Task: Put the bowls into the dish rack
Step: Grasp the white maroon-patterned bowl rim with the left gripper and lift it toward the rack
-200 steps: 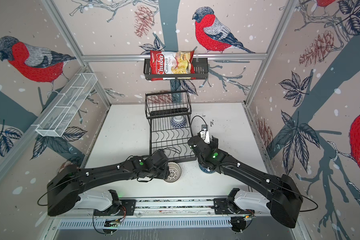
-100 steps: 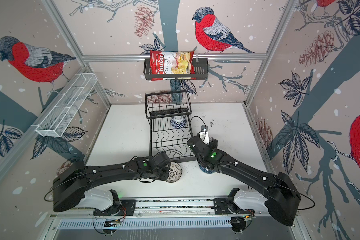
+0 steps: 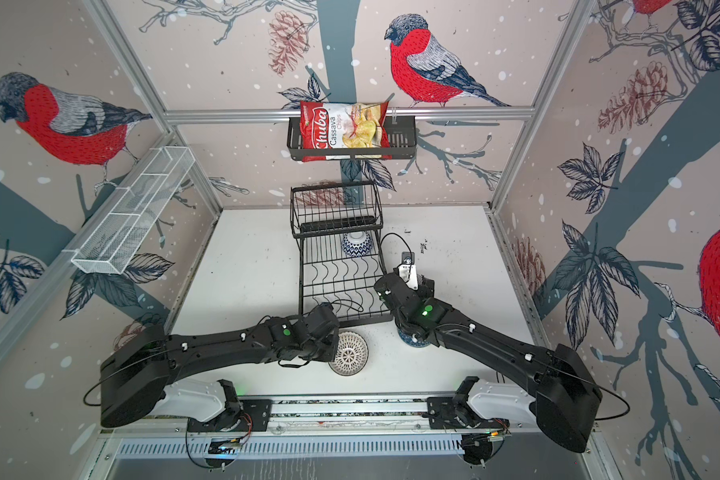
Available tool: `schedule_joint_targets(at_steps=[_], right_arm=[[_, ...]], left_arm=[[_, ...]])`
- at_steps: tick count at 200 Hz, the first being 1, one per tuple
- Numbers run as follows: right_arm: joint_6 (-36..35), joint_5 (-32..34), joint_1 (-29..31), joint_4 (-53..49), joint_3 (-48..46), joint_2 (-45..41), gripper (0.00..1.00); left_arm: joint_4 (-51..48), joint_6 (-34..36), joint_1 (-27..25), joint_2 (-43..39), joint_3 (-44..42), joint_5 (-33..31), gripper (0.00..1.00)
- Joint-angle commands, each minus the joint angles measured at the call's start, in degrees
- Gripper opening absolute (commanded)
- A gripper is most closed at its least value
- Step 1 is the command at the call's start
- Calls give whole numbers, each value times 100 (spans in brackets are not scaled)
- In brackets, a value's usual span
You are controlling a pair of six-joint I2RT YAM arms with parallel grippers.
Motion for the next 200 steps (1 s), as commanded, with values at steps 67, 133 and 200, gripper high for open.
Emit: schedule_joint_targets(at_steps=[67, 133, 200], right_arm=[[-564, -1118, -356, 461, 423, 203, 99], [-945, -2401, -697, 613, 558, -149, 100], [-1263, -3403, -761, 951, 412, -399, 100]], left_arm=[[392, 411, -59, -1895, -539, -557, 0], [1226, 841, 1379, -2893, -787, 210, 0], [2337, 1266, 2863, -1946, -526, 1898, 0]])
